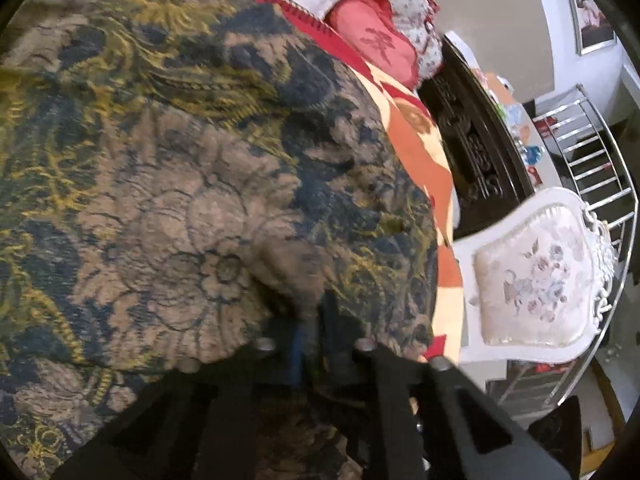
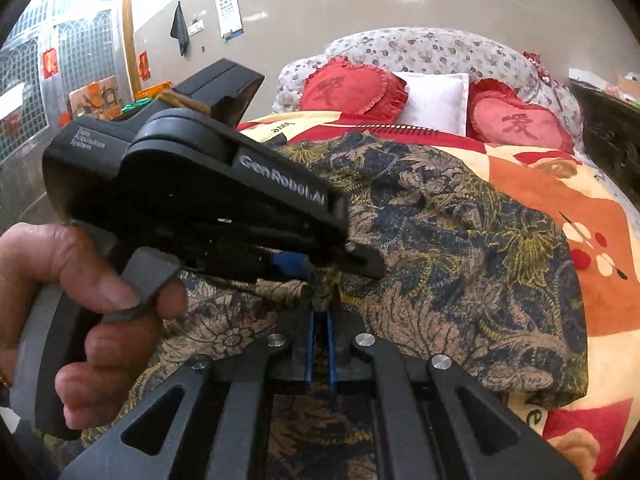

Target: Fold small clothes

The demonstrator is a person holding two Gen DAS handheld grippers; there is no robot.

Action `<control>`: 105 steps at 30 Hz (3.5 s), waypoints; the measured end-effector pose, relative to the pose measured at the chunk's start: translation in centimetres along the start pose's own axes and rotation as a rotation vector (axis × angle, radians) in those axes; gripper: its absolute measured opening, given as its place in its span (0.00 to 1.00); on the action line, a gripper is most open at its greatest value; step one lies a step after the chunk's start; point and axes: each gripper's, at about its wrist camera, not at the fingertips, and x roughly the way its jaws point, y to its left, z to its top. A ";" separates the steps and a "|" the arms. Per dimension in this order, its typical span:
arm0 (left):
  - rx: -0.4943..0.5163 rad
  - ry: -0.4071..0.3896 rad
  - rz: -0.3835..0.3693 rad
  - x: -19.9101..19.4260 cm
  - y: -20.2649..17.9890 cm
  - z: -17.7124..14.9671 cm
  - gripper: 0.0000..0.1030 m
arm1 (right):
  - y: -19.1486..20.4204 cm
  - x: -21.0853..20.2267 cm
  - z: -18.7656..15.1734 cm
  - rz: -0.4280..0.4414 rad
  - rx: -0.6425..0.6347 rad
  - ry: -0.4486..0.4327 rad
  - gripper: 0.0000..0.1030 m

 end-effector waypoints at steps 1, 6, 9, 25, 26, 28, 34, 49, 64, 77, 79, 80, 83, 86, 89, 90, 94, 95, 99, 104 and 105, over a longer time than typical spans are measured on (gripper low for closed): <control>0.002 -0.021 0.006 -0.5 0.2 -0.1 0.04 | 0.1 -0.1 -0.1 -0.006 0.002 0.002 0.07; 0.068 -0.108 0.049 -4.0 1.1 -0.4 0.03 | -0.1 -0.6 -0.9 -0.043 0.047 0.035 0.19; 0.101 -0.175 0.095 -7.6 2.8 0.2 0.03 | -0.8 -0.3 -2.1 -0.106 0.101 0.086 0.26; -0.006 -0.302 0.354 -16.2 15.5 3.1 0.03 | -1.6 0.7 -4.0 -0.189 0.150 0.151 0.26; -0.010 -0.298 0.355 -16.1 15.7 2.9 0.04 | -1.7 0.7 -4.0 -0.187 0.152 0.152 0.26; -0.009 -0.298 0.373 -16.0 16.0 2.9 0.04 | -1.7 0.8 -4.0 -0.183 0.155 0.153 0.26; -0.011 -0.310 0.404 -15.6 16.5 2.7 0.04 | -1.8 0.8 -3.9 -0.184 0.155 0.155 0.26; 0.205 -0.476 0.485 -15.8 11.3 0.2 0.61 | -1.7 1.6 -3.4 -0.057 0.153 0.200 0.61; 0.231 -0.400 0.536 -10.0 13.5 -1.6 0.61 | -8.7 4.4 1.5 -0.121 0.121 0.185 0.16; 0.179 -0.428 0.515 -10.9 14.7 -2.1 0.62 | -10.3 3.4 5.7 -0.090 0.207 0.123 0.02; 0.174 -0.430 0.507 -11.0 14.8 -2.2 0.62 | -11.2 7.2 6.8 -0.122 0.217 0.227 0.02; 0.174 -0.431 0.504 -11.0 14.9 -2.2 0.62 | -12.0 8.7 7.0 -0.155 0.224 0.262 0.00; 0.174 -0.430 0.506 -11.0 14.9 -2.3 0.62 | -15.2 10.9 7.2 -0.278 0.315 0.268 0.00; 0.175 -0.429 0.502 -10.9 14.9 -2.3 0.64 | -17.8 12.0 5.7 -0.346 0.394 0.352 0.00; 0.185 -0.421 0.496 -10.7 14.7 -2.2 0.70 | -17.4 9.0 6.3 -0.347 0.379 0.255 0.00; 0.190 -0.419 0.498 -10.6 14.6 -2.2 0.70 | -17.1 7.9 6.8 -0.342 0.373 0.220 0.00; 0.196 -0.416 0.503 -10.5 14.4 -2.3 0.72 | -12.4 4.6 9.4 -0.227 0.224 0.048 0.03; 0.196 -0.416 0.503 -10.5 14.4 -2.3 0.72 | -11.2 4.9 9.8 -0.177 0.185 0.046 0.08; 0.196 -0.415 0.504 -10.4 14.4 -2.3 0.72 | -8.9 9.6 9.0 -0.069 0.084 0.183 0.12; 0.206 -0.405 0.518 -10.2 14.3 -2.2 0.74 | -12.3 11.8 7.9 -0.148 0.226 0.176 0.00; 0.207 -0.404 0.517 -10.2 14.3 -2.2 0.74 | -12.4 11.7 8.0 -0.181 0.236 0.173 0.00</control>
